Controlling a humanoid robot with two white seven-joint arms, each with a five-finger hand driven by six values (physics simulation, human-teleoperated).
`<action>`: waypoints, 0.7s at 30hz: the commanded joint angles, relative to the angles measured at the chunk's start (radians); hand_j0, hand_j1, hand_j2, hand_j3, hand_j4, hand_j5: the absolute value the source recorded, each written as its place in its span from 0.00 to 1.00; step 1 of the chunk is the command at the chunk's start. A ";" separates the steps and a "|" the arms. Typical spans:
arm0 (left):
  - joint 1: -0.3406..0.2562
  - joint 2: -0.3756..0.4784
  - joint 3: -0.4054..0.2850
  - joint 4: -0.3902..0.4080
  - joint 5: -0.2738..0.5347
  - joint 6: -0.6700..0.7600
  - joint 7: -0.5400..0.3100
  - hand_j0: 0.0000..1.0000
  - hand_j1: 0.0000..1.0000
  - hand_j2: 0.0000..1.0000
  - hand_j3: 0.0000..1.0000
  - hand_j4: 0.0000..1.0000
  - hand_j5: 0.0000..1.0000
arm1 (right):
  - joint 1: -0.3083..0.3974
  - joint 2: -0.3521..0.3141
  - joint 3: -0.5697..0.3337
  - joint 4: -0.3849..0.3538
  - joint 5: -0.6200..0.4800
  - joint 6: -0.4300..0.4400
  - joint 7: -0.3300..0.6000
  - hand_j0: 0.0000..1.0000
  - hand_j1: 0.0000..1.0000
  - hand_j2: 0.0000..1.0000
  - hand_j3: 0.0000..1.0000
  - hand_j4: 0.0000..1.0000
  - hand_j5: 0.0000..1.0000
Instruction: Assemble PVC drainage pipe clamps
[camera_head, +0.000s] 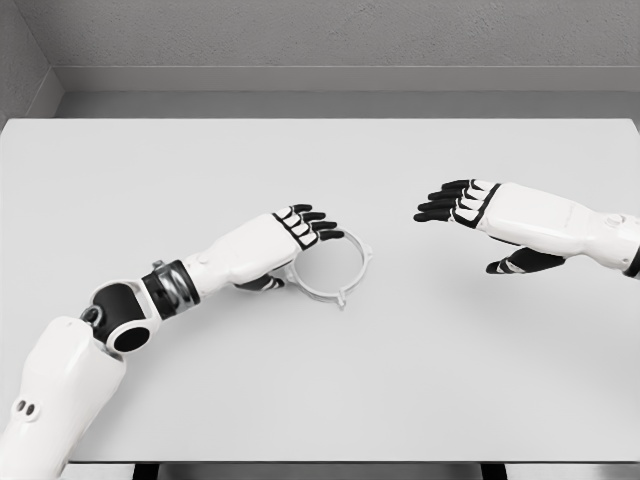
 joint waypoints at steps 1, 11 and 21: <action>-0.002 -0.002 0.000 0.000 0.007 0.001 -0.001 1.00 1.00 1.00 1.00 1.00 1.00 | -0.002 0.000 0.000 0.000 -0.007 0.003 0.001 1.00 1.00 1.00 1.00 1.00 1.00; -0.012 -0.002 0.002 0.013 0.007 0.001 0.001 1.00 1.00 1.00 1.00 1.00 1.00 | -0.002 -0.007 0.000 0.000 -0.007 0.003 0.001 1.00 1.00 1.00 1.00 1.00 1.00; -0.023 -0.016 0.000 0.013 0.007 0.001 -0.001 1.00 1.00 1.00 1.00 1.00 1.00 | -0.002 -0.009 0.000 0.000 -0.005 0.003 0.001 1.00 1.00 1.00 1.00 1.00 1.00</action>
